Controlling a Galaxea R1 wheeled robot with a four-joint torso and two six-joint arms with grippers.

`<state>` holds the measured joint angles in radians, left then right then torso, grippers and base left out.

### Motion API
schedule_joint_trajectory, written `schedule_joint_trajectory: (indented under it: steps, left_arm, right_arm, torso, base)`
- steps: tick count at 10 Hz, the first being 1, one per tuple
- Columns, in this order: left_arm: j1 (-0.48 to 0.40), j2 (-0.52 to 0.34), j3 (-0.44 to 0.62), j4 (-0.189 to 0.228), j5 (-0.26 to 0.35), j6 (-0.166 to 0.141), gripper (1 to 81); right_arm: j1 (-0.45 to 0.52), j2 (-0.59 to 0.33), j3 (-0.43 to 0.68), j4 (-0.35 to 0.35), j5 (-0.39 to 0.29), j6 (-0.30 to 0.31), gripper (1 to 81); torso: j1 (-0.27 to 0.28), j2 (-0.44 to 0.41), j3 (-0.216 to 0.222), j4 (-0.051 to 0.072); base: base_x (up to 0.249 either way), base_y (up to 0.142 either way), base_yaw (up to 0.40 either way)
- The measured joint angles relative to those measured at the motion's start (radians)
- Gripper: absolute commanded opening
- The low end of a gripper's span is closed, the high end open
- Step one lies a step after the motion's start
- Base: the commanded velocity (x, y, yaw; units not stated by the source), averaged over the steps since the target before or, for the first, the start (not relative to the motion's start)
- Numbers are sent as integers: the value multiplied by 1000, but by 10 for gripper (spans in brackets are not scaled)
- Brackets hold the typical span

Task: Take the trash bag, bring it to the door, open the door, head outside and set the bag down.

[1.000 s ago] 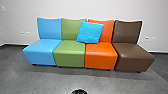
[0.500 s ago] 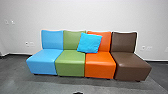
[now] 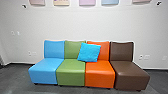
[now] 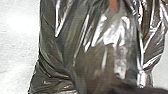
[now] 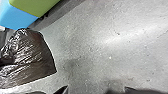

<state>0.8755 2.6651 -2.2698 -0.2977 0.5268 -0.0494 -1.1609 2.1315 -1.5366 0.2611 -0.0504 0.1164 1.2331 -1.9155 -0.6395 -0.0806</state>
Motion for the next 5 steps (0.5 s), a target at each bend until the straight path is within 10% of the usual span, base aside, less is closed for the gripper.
schedule_joint_trajectory:
  steps: [5]
  left_arm:
    - [125, -165, 210, 5, -115, 24, 10]
  right_arm:
    - [-87, 53, -42, 0, 8, 0, 811]
  torso:
    - [-99, 152, 51, 0]
  base:
    - [0, 0, 0]
